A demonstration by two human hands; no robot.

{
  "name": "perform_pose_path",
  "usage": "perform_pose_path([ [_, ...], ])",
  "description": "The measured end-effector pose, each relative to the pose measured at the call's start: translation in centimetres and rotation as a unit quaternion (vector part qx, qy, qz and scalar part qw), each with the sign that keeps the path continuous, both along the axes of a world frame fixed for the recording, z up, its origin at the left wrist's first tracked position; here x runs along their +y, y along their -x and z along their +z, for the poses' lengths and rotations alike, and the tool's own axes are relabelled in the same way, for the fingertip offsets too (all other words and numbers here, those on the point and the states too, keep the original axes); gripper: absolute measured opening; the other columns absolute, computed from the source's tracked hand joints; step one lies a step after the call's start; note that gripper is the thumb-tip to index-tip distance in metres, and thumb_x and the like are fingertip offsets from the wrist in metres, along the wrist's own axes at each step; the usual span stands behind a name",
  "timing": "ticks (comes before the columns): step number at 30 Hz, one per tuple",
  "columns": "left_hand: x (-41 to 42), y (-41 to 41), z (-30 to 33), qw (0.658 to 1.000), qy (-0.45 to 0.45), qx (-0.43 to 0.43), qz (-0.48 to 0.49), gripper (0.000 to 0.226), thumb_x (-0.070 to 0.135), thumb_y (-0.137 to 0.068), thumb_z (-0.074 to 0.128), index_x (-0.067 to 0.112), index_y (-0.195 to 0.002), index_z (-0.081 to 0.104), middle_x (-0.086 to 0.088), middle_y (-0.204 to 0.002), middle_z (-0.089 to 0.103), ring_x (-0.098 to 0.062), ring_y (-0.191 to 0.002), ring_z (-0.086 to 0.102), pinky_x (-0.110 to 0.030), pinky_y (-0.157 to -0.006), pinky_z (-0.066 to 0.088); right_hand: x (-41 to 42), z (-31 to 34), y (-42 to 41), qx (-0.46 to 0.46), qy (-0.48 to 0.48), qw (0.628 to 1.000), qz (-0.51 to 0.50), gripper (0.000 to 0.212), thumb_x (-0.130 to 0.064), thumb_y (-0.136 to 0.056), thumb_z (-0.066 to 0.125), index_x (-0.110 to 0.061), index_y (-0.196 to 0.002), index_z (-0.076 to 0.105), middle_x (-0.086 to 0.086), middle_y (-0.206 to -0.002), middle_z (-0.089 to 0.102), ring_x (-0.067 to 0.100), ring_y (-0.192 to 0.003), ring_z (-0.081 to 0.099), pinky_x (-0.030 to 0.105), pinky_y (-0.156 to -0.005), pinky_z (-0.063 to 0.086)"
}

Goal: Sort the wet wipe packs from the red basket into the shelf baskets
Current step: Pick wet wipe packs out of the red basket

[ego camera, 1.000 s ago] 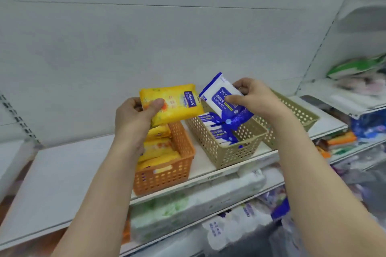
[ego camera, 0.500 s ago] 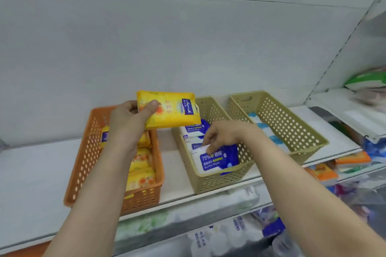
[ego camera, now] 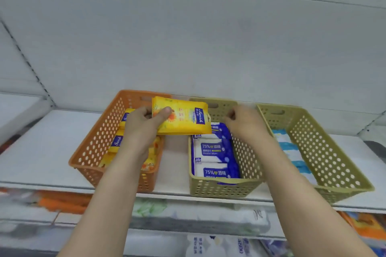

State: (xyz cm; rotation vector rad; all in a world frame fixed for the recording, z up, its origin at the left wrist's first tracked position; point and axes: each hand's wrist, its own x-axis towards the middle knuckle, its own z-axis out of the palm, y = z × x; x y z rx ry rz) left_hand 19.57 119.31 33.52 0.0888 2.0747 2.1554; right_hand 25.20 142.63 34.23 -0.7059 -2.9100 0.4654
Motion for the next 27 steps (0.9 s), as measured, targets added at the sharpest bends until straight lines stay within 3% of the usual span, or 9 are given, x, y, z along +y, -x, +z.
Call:
perform_pose_path([
  [2, -1.0, -0.3, 0.0, 1.000, 0.016, -0.011, -0.019, 0.021, 0.023, -0.082, 0.075, 0.011, -0.100, 0.070, -0.007, -0.092, 0.075, -0.021, -0.084, 0.071, -0.036, -0.074, 0.055, -0.2, 1.8, 0.9, 0.135, 0.074, 0.988, 0.006, 0.019, -0.036, -0.094, 0.058, -0.020, -0.100, 0.066, -0.002, -0.101, 0.070, 0.020, -0.097, 0.062, 0.036, -0.088, 0.050],
  [3, -1.5, -0.4, 0.1, 0.999, 0.020, -0.017, -0.033, 0.022, 0.021, -0.082, 0.075, 0.009, -0.101, 0.070, -0.009, -0.093, 0.075, -0.022, -0.082, 0.070, -0.035, -0.072, 0.056, -1.1, 2.7, 1.3, 0.144, 0.132, 0.979, 0.057, 0.020, -0.039, -0.093, 0.060, -0.022, -0.102, 0.067, -0.006, -0.101, 0.070, 0.015, -0.098, 0.063, 0.034, -0.089, 0.050],
  [6, -3.2, -0.3, 1.0, 0.997, 0.018, -0.022, -0.072, 0.021, 0.018, -0.082, 0.075, 0.007, -0.099, 0.070, -0.013, -0.092, 0.075, -0.023, -0.078, 0.070, -0.038, -0.072, 0.057, -5.0, 3.8, 2.7, 0.025, 0.255, 0.934, 0.249, 0.025, -0.043, -0.088, 0.069, -0.027, -0.107, 0.069, -0.013, -0.103, 0.071, 0.004, -0.098, 0.065, 0.032, -0.092, 0.052],
  [8, -4.4, 0.5, 1.6, 0.996, 0.019, -0.016, -0.084, 0.020, 0.019, -0.082, 0.073, 0.008, -0.098, 0.071, -0.011, -0.088, 0.075, -0.022, -0.075, 0.071, -0.038, -0.070, 0.057, -7.0, 3.7, 3.8, -0.029, 0.268, 0.918, 0.289, 0.036, -0.048, -0.080, 0.076, -0.028, -0.109, 0.068, -0.009, -0.103, 0.072, 0.009, -0.095, 0.069, 0.039, -0.090, 0.056],
  [11, -6.8, 1.9, 1.9, 0.995, 0.015, -0.029, -0.097, 0.023, 0.027, -0.084, 0.071, 0.008, -0.096, 0.072, -0.011, -0.086, 0.075, -0.022, -0.074, 0.070, -0.034, -0.067, 0.058, -8.7, 4.0, 5.1, -0.045, 0.338, 0.902, 0.265, 0.038, -0.041, -0.078, 0.081, -0.021, -0.108, 0.068, 0.004, -0.102, 0.074, 0.022, -0.090, 0.073, 0.041, -0.083, 0.059],
  [14, -9.0, 3.4, 1.8, 0.994, 0.007, -0.055, -0.098, 0.029, 0.033, -0.084, 0.069, 0.007, -0.096, 0.073, -0.016, -0.092, 0.074, -0.026, -0.079, 0.070, -0.037, -0.072, 0.058, -10.5, 4.0, 6.2, -0.051, 0.410, 0.878, 0.241, 0.035, -0.029, -0.080, 0.080, -0.014, -0.109, 0.068, 0.008, -0.101, 0.075, 0.021, -0.086, 0.073, 0.035, -0.078, 0.060],
  [19, -11.2, 6.9, 2.5, 0.993, -0.060, -0.069, -0.073, 0.038, 0.030, -0.086, 0.070, 0.009, -0.115, 0.060, -0.012, -0.103, 0.073, -0.024, -0.088, 0.072, -0.035, -0.073, 0.061, -14.7, 3.2, 9.2, 0.060, 0.542, 0.832, 0.104, 0.032, -0.015, -0.079, 0.080, -0.007, -0.105, 0.063, 0.014, -0.099, 0.072, 0.025, -0.082, 0.071, 0.037, -0.074, 0.059],
  [22, -12.2, 8.4, 2.7, 0.992, -0.007, -0.056, -0.109, 0.045, 0.025, -0.081, 0.075, 0.011, -0.118, 0.056, -0.011, -0.104, 0.072, -0.021, -0.085, 0.074, -0.032, -0.067, 0.060, -16.6, 3.0, 9.8, 0.063, 0.615, 0.785, 0.040, 0.040, -0.015, -0.080, 0.079, -0.002, -0.112, 0.059, 0.017, -0.103, 0.074, 0.027, -0.086, 0.073, 0.038, -0.071, 0.061],
  [27, -12.9, 9.8, 2.8, 0.980, 0.037, -0.007, -0.193, 0.056, 0.025, -0.079, 0.076, 0.028, -0.129, 0.050, -0.007, -0.104, 0.073, -0.021, -0.087, 0.074, -0.036, -0.069, 0.060, -18.0, 2.8, 10.1, 0.119, 0.646, 0.754, -0.002, 0.053, -0.013, -0.079, 0.080, 0.002, -0.122, 0.055, 0.018, -0.109, 0.073, 0.029, -0.093, 0.074, 0.041, -0.075, 0.062],
])
